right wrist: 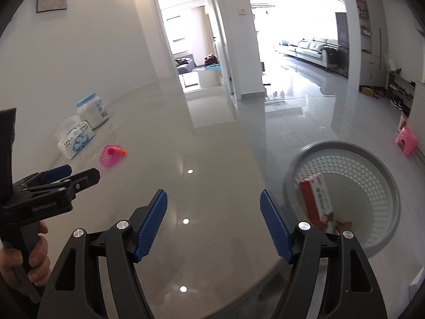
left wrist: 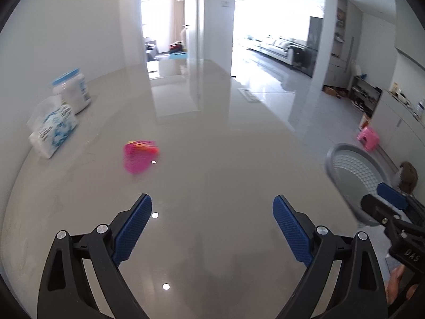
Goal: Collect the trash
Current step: 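Move both open tools back over the table toward the pink shuttlecock, then grasp the pink shuttlecock with the left tool while the right grasps the yellow dart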
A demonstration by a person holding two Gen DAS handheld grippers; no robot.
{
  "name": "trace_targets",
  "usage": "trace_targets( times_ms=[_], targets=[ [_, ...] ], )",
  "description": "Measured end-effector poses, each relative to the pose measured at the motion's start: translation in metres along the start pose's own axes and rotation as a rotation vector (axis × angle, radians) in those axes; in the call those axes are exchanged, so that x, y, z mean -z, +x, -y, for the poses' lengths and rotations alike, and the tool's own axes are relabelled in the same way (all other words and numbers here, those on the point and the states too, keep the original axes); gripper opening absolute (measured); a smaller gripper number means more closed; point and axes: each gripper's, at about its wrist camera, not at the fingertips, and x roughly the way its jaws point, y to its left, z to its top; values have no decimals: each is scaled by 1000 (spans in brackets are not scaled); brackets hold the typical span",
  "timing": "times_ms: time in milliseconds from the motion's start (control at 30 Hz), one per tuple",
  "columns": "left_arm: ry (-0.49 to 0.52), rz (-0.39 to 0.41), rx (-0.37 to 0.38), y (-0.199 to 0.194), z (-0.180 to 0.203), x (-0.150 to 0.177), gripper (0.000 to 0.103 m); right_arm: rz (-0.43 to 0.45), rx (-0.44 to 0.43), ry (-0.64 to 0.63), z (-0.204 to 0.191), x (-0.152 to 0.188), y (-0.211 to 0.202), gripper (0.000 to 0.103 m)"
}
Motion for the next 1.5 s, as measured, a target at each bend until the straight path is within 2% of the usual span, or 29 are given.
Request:
trace_targets(
  times_ms=[233, 467, 733, 1033, 1133, 1233, 1333, 1400, 1433, 1467, 1500],
  targets=[
    [-82, 17, -132, 17, -72, 6, 91, -20, -67, -48, -48, -16, 31, 70],
    [-160, -2, -174, 53, -124, -2, 91, -23, -103, -91, -84, -25, 62, 70],
    [-166, -55, -195, 103, -134, -12, 91, -57, -121, -75, -91, -28, 98, 71],
    [-181, -120, -192, 150, -140, -30, 91, -83, -127, -35, -82, -27, 116, 71],
    [-187, -118, -205, 159, -144, -37, 83, -88, -127, -27, -79, -28, 121, 71],
    [-186, -130, -214, 166, -144, -41, 71, -94, -136, -16, -75, -28, 124, 71],
    [-178, -131, -196, 169, -141, -44, 47, -99, -140, -17, -73, -27, 127, 71],
    [-173, -128, -186, 169, -140, -44, 18, -106, -139, -19, -73, -25, 129, 71],
    [-176, -127, -172, 168, -140, -43, 16, -109, -140, -18, -73, -25, 130, 71],
    [-177, -120, -167, 167, -141, -43, 8, -110, -141, -16, -72, -24, 130, 71],
    [-179, -116, -162, 165, -140, -43, 7, -109, -142, -15, -72, -24, 130, 71]
  ],
)
